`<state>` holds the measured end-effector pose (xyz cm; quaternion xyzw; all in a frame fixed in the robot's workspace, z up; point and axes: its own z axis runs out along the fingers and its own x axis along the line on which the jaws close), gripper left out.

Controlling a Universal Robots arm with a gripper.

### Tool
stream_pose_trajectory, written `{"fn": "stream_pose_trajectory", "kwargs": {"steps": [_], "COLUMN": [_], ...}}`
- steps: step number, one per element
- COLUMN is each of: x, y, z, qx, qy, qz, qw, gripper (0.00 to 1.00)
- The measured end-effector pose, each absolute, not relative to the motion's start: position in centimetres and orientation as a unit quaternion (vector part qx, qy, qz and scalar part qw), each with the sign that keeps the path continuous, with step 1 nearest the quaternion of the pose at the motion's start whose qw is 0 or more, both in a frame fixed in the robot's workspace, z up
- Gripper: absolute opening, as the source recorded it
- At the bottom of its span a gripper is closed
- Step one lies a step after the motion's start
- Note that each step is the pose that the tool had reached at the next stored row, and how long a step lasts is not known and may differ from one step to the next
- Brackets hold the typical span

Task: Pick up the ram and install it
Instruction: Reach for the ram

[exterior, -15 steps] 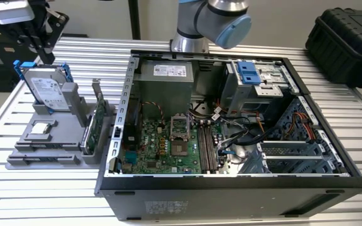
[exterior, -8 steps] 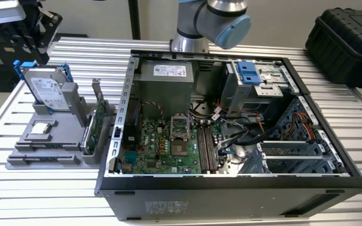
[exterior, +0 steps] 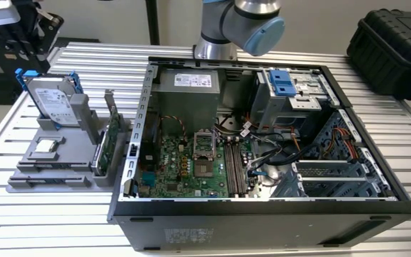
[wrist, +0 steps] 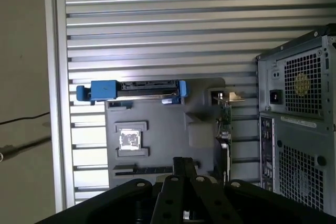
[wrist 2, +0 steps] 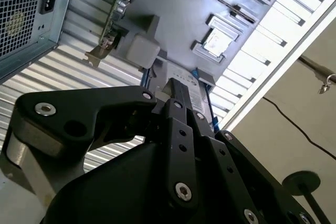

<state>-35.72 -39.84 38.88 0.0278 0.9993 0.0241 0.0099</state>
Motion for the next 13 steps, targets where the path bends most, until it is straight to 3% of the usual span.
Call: {"fn": "stream_pose_trajectory", "kwargs": {"steps": [13], "x": [-36.69], "y": [-39.84], "z": [38.85], "qx": [0.028], "qy": [0.999], "qz": [0.024], "qw": [0.01], "gripper": [0.0]}}
